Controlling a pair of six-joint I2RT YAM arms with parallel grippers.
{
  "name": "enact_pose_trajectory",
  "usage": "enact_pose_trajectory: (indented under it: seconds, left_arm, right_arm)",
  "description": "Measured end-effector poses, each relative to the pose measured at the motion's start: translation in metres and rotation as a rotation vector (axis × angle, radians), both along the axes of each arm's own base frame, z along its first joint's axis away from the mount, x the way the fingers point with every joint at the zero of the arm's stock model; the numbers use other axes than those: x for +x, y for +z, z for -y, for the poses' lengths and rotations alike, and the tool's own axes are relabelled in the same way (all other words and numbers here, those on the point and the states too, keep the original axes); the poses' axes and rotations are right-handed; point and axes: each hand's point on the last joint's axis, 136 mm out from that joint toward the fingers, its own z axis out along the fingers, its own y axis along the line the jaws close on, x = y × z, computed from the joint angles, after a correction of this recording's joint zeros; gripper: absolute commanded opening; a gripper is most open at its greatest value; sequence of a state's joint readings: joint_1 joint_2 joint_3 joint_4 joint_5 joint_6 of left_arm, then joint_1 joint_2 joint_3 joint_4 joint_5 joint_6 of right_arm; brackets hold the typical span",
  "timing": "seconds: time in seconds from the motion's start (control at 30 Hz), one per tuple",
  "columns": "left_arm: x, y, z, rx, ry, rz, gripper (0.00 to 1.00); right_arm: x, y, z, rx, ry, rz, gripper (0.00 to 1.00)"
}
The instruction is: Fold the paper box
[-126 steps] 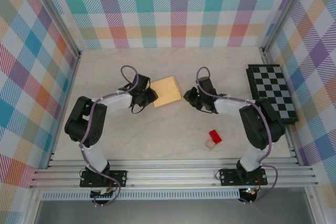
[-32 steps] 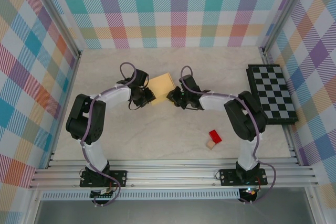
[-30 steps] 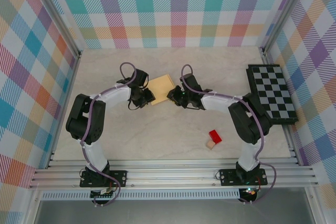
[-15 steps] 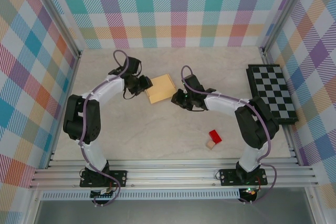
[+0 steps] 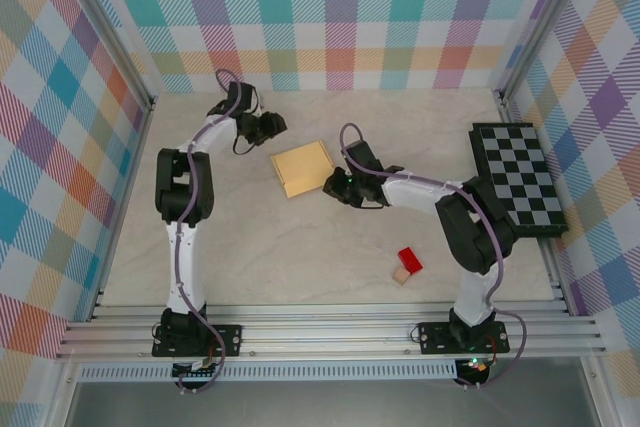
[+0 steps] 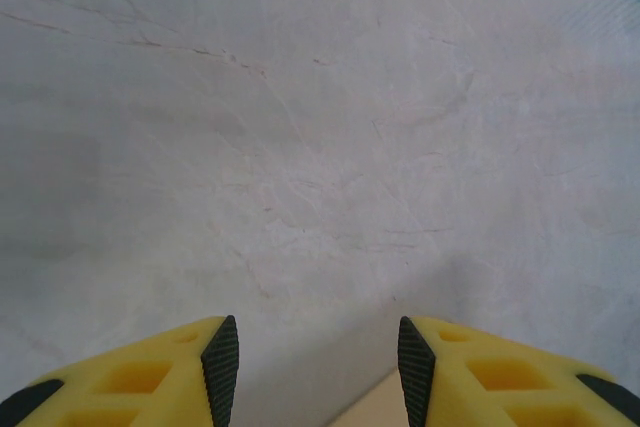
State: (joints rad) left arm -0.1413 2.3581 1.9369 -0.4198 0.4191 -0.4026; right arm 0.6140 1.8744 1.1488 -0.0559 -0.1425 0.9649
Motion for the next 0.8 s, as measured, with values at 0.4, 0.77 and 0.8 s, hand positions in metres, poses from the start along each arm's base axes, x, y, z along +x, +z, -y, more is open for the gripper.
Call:
enact_pose_trajectory:
  seconds: [0.4,0.77,0.8]
  left_arm:
    - [-0.018,-0.031,0.027,-0.036,-0.07,-0.072,0.48]
    - [-0.027,-0.031,0.033,-0.021,-0.078,-0.053,0.48]
    - [-0.028,-0.031,0.034,-0.018,-0.078,-0.049,0.48]
  right_arm:
    - [0.034,-0.037,0.032,0.05,-0.126,-0.082,0.13]
    - [0.051,-0.043,0.029,0.113,-0.116,-0.103,0.12]
    - [0.052,-0.043,0.028,0.118,-0.114,-0.102,0.12]
